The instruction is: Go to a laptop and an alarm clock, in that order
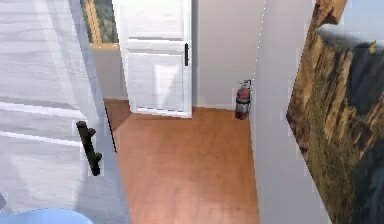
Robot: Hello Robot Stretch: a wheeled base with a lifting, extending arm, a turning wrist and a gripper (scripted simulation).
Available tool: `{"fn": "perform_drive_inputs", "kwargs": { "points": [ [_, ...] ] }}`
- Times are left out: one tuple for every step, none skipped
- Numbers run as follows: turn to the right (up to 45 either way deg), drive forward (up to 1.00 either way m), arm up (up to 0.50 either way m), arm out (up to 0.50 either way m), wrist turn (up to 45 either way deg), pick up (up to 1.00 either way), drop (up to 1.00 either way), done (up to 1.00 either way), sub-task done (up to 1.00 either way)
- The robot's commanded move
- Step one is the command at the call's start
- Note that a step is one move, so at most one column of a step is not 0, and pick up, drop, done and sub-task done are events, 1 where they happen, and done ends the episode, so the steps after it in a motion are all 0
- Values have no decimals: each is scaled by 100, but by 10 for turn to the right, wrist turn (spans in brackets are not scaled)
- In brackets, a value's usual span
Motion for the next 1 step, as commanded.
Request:
{"fn": "perform_drive_inputs", "kwargs": {
  "points": [
    [-90, 0, 0, 0, 0, 0, 0, 0, 0]
  ]
}}
